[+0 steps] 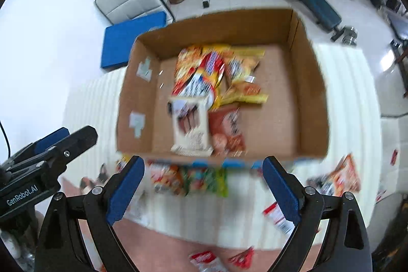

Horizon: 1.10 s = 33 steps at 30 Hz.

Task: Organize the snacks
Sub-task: 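Grasp the oat cookie packet with the left tool while the right tool grasps the orange CUICUIJIAO bag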

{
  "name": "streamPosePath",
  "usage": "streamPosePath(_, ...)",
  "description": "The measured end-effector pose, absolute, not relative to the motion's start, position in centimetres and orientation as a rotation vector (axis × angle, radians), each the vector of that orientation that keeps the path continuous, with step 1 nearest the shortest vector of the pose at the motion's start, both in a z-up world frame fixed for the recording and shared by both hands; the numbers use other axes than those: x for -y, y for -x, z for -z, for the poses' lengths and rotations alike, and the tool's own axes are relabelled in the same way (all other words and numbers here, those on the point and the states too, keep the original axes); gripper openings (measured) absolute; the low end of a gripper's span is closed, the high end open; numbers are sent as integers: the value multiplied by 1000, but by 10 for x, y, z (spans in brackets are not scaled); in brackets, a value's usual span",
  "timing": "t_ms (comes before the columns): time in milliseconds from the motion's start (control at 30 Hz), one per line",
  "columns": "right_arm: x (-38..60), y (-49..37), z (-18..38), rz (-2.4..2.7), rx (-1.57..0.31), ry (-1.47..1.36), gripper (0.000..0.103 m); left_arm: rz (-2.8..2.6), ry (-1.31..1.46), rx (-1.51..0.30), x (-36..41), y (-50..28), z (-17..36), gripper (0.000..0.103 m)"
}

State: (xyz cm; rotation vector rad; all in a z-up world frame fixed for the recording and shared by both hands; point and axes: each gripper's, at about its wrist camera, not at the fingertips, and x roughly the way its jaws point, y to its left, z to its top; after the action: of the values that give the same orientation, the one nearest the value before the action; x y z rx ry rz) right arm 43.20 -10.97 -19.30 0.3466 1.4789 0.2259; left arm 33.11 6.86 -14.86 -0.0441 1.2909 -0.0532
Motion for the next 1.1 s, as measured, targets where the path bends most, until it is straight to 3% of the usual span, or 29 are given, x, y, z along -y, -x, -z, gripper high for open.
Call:
streamPosePath(167,72,-400,229,-284,-1565,-363,96,-76,54,-1315,-110,-288,171,87)
streamPosePath(400,15,-384,292,-297,-1658,-349,95,-210,91,-1492,-171,-243,260,87)
streamPosePath(733,-44,-394,356,-233,-1721,-200,91,-137,163,-1696,-181,-227,358,87)
streamPosePath(867,-60,-399,366,-205,-1728,-128,84,-118,178,-1726,-178,-228,379,86)
streamPosePath(900,-63,-400,367,-198,-1730,-113,81,-118,187,-1722,-178,-227,381,78)
streamPosePath(933,-66,-401,369,-203,-1739,-111,76,-114,201,-1719,-178,-227,382,72)
streamPosePath(967,-67,-400,371,-203,-1756,-105,64,-121,205,-1717,-178,-226,381,70)
streamPosePath(1100,-72,-396,374,-215,-1769,-80,59,-142,200,-1698,-177,-223,377,70)
